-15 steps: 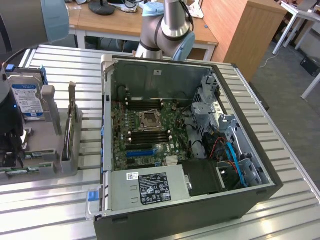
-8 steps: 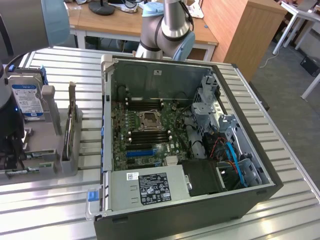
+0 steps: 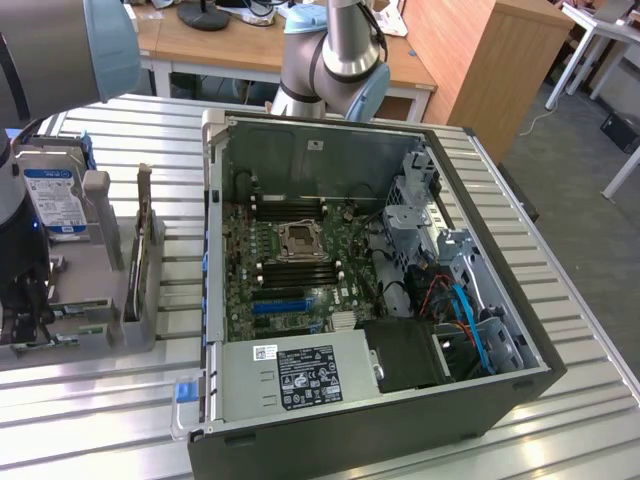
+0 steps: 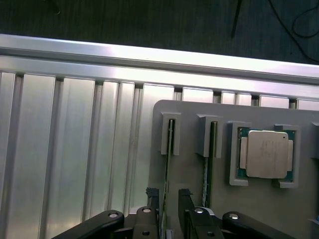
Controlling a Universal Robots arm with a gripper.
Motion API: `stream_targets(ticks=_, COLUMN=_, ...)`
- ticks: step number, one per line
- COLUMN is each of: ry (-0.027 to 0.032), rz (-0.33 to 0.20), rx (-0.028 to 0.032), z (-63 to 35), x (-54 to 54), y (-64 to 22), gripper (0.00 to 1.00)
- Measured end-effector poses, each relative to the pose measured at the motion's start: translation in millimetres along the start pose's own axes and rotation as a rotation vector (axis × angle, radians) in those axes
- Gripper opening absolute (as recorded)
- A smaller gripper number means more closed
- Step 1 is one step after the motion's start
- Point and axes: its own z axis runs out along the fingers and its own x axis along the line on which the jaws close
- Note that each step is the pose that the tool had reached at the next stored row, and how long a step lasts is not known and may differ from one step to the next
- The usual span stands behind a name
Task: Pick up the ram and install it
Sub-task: 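Pick up the ram and move it above insertion slot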
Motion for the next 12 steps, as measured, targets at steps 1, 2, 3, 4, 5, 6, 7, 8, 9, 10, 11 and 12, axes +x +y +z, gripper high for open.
stream_targets(ticks=1, ry=-0.0005, rz=0.000, rx=0.0000, z=0.0, x=0.0, y=0.0, gripper=0.30)
stream_targets(ticks=2, ry=-0.0012, rz=0.000, rx=0.0001, z=0.2, x=0.0, y=-0.1, gripper=0.30)
stream_targets(ticks=3, ry=-0.0019, rz=0.000, rx=0.0003, z=0.3, x=0.0, y=-0.2, gripper=0.30)
stream_targets(ticks=4, ry=-0.0022, rz=0.000, rx=0.0006, z=0.5, x=0.1, y=-0.8, gripper=0.30)
stream_targets(ticks=5, ry=-0.0023, rz=0.000, rx=0.0005, z=0.4, x=0.2, y=-1.8, gripper=0.30)
stream_targets(ticks=6, ry=-0.0023, rz=0.000, rx=0.0004, z=0.4, x=0.2, y=-2.9, gripper=0.30)
stream_targets(ticks=7, ry=-0.0022, rz=0.000, rx=0.0003, z=0.3, x=0.3, y=-4.1, gripper=0.30)
stream_targets(ticks=8, ry=-0.0022, rz=0.000, rx=0.0004, z=0.3, x=0.3, y=-5.2, gripper=0.30)
stream_targets(ticks=9, ry=-0.0022, rz=0.000, rx=0.0003, z=0.2, x=0.4, y=-6.4, gripper=0.30)
stream_targets(ticks=10, ry=-0.0023, rz=0.000, rx=0.0003, z=0.2, x=0.5, y=-7.7, gripper=0.30)
stream_targets(ticks=11, ry=-0.0023, rz=0.000, rx=0.0003, z=0.2, x=0.6, y=-9.0, gripper=0.30)
stream_targets(ticks=12, ry=-0.0023, rz=0.000, rx=0.0003, z=0.1, x=0.7, y=-10.4, gripper=0.30)
